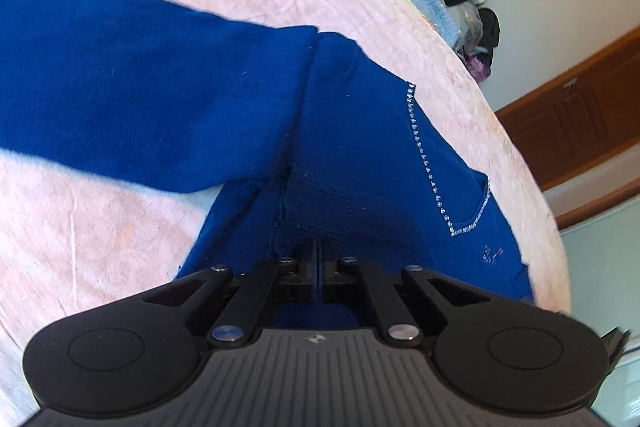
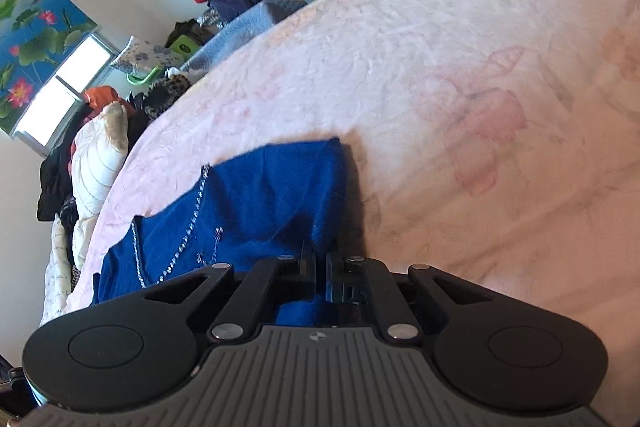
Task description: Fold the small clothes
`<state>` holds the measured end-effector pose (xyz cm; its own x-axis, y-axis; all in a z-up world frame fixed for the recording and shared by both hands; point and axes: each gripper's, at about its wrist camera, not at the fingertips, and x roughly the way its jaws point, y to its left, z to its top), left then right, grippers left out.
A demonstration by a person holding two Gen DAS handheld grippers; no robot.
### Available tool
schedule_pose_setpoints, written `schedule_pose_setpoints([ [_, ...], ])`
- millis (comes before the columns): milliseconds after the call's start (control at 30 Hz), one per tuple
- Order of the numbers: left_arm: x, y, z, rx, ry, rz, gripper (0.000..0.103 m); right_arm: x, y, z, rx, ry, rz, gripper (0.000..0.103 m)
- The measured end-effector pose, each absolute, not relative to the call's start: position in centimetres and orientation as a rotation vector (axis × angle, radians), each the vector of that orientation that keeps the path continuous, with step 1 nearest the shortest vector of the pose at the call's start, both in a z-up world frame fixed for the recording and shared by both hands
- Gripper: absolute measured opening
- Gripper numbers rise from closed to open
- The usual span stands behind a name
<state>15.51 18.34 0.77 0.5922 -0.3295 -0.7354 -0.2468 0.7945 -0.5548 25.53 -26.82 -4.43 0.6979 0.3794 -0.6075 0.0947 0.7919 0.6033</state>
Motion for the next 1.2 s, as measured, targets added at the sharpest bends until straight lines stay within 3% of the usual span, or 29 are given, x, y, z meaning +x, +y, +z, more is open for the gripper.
schedule_pose_setpoints([
  [167, 15.6, 18.8, 0.3, -0.641, 0.976, -0.034, 0.0, 25.5, -28.3, -5.9, 0.703, 0.803, 0.148, 0.005],
  [233, 15.4, 18.6, 0.5, -0.618, 0.969, -0.034, 0.0, 25.2, -28.5, -6.0, 0.735, 0.79, 0.156, 0.02],
  [333, 15.1, 18.5, 0.5, -0.604, 0.957, -0.033, 0.0, 24.8, -29.4, -5.5, 0.815, 0.753, 0.127, 0.029],
  [400, 15.0, 18.6, 0.4, -0.619, 0.951, -0.038, 0.0, 24.9, -29.6, -4.6, 0.808, 0.702, 0.127, 0.042],
  [533, 14.8, 19.1, 0.2, -0.653, 0.94, -0.046, 0.0, 27.8, -28.2, -4.0, 0.703, 0.779, 0.161, 0.055],
  [567, 14.7, 19.2, 0.1, -0.663, 0.938, -0.047, 0.0, 28.7, -27.7, -4.2, 0.672, 0.798, 0.158, 0.055],
  [633, 14.6, 19.5, -0.1, -0.69, 0.935, -0.048, 0.0, 29.8, -26.9, -4.4, 0.61, 0.789, 0.149, 0.038],
  [667, 14.6, 19.6, -0.1, -0.702, 0.934, -0.049, 0.0, 30.2, -26.7, -4.2, 0.598, 0.787, 0.142, 0.008],
  [833, 14.5, 19.5, -0.1, -0.69, 0.926, -0.055, 0.0, 30.3, -29.3, -5.0, 0.706, 0.737, 0.06, 0.008],
  [900, 14.4, 19.1, -0.1, -0.669, 0.918, -0.056, 0.0, 29.9, -30.2, -6.5, 0.766, 0.743, 0.065, 0.003],
  [1033, 14.1, 18.9, -0.1, -0.663, 0.895, -0.054, 0.0, 28.6, -30.2, -6.8, 0.794, 0.703, 0.049, 0.019],
  [1100, 13.7, 19.0, -0.2, -0.677, 0.873, -0.05, 0.0, 27.4, -29.7, -5.6, 0.792, 0.673, 0.021, 0.032],
  [1200, 13.2, 19.3, -0.5, -0.707, 0.852, -0.043, 0.0, 25.0, -26.7, -3.1, 0.691, 0.603, 0.08, 0.042],
])
